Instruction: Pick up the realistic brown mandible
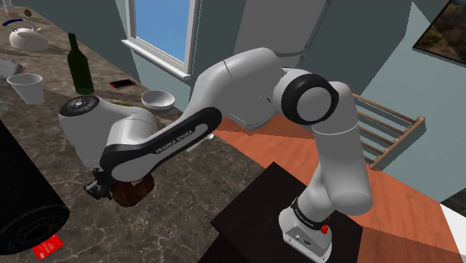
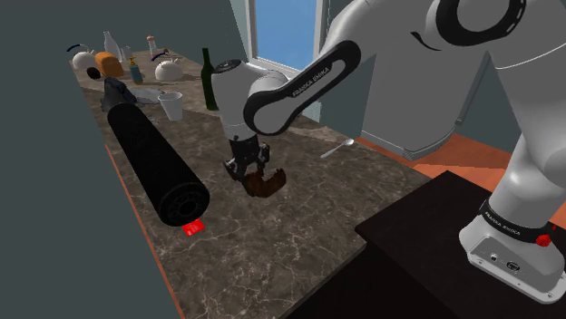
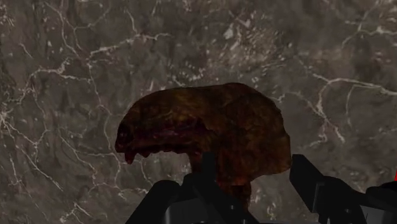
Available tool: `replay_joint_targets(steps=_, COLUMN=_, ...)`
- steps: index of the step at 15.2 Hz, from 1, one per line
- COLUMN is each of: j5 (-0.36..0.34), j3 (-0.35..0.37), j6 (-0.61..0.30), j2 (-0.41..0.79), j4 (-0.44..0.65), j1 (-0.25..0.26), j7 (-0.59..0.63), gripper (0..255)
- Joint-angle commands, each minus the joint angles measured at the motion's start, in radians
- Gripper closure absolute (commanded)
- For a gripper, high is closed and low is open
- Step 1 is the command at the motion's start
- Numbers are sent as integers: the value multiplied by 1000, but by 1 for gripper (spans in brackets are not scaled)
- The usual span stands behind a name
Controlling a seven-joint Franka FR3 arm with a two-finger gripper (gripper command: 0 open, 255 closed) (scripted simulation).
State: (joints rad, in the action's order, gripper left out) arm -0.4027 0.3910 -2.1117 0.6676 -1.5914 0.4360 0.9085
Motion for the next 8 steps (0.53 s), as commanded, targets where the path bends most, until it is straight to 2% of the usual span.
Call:
replay_joint_targets(steps=1, j5=8, j3=6, j6=20, j2=-19, j4=2, j1=-2, j7=-4, gripper=255)
replay_joint_targets(steps=8, j5=26, j3=18, j6=67, j2=-55, j4=15, j1=-8, j7=-18, gripper=255)
